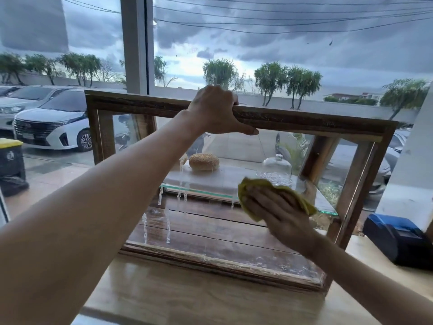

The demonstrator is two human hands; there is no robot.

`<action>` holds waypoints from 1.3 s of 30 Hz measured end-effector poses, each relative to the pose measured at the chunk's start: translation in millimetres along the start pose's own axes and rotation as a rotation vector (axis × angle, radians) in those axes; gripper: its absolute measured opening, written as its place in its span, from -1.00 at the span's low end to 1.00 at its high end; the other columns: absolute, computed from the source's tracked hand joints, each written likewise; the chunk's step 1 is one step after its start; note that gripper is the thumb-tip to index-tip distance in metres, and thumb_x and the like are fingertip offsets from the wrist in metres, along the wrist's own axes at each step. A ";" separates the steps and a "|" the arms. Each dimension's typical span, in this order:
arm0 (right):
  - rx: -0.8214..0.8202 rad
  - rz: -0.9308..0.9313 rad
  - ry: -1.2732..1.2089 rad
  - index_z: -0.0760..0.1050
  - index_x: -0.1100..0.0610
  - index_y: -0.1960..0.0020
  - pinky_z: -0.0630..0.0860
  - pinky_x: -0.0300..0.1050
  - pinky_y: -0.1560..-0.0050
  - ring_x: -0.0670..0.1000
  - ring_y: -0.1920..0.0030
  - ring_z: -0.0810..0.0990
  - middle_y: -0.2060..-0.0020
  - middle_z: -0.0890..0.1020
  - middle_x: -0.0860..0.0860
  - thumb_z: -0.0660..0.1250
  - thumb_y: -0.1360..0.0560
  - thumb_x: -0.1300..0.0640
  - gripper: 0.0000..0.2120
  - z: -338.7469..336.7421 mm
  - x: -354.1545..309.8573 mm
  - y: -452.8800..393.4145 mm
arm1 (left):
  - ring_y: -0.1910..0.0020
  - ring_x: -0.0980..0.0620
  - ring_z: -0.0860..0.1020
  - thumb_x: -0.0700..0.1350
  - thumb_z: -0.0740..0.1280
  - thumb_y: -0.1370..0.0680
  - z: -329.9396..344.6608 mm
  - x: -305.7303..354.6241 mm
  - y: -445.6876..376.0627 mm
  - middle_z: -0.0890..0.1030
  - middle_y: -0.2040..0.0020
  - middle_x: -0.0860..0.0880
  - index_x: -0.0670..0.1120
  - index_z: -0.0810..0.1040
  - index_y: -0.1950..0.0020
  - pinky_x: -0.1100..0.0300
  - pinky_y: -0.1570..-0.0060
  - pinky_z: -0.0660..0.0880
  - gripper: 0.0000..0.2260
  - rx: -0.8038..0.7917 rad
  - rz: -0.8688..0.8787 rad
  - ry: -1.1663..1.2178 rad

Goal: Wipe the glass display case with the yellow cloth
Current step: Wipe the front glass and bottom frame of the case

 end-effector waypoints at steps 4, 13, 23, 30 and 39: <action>0.004 0.075 0.023 0.40 0.19 -0.39 0.27 -0.02 -0.31 0.08 -0.40 0.37 -0.40 0.40 0.10 0.34 -0.41 0.41 -0.44 -2.2 25.3 -38.4 | 0.31 0.02 0.51 0.63 0.05 -0.06 -1.1 -0.1 -0.1 0.61 0.30 0.00 -0.06 0.64 0.08 0.19 0.12 0.47 -0.10 0.002 -0.008 0.013; -0.108 0.041 0.102 0.25 0.23 -0.48 0.19 0.05 -0.46 0.07 -0.50 0.19 -0.49 0.26 0.12 0.22 -0.52 0.23 -0.47 16.0 22.9 -84.6 | 0.30 0.02 0.49 0.58 0.21 -0.15 -0.6 -1.6 1.1 0.60 0.32 0.00 -0.07 0.64 0.03 0.20 0.15 0.42 -0.20 0.024 -0.012 0.002; -0.183 0.003 0.090 0.17 0.21 -0.51 0.16 0.06 -0.47 0.05 -0.52 0.12 -0.52 0.19 0.10 0.15 -0.53 0.22 -0.45 26.1 15.7 -97.5 | 0.27 0.03 0.46 0.57 0.23 -0.17 -3.7 0.8 7.9 0.50 0.39 0.08 -0.01 0.63 -0.10 0.19 0.04 0.40 -0.20 0.023 -0.038 0.046; -0.191 -0.062 0.138 0.22 0.21 -0.50 0.02 0.01 -0.50 0.06 -0.51 0.17 -0.50 0.23 0.10 0.25 -0.44 0.25 -0.37 41.8 -10.1 -64.2 | 0.35 0.06 0.48 0.61 0.13 -0.11 -2.9 1.6 9.2 0.55 0.41 0.05 -0.05 0.65 -0.01 0.23 0.09 0.37 -0.13 0.035 -0.038 0.060; -0.267 -0.150 0.102 0.18 0.17 -0.51 0.26 0.01 -0.43 0.03 -0.51 0.15 -0.51 0.22 0.06 0.05 -0.42 0.33 -0.35 79.4 -56.4 2.5 | 0.34 0.05 0.51 0.63 0.02 -0.08 -2.3 1.6 8.7 0.63 0.33 -0.03 -0.08 0.66 0.01 0.25 0.12 0.34 -0.06 0.050 -0.031 0.038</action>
Point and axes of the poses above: each hand's wrist, its own y-axis away from the middle knuckle, its own z-axis out of the palm, x = y × z, the point moved 3 cm from there along -y, towards the middle knuckle
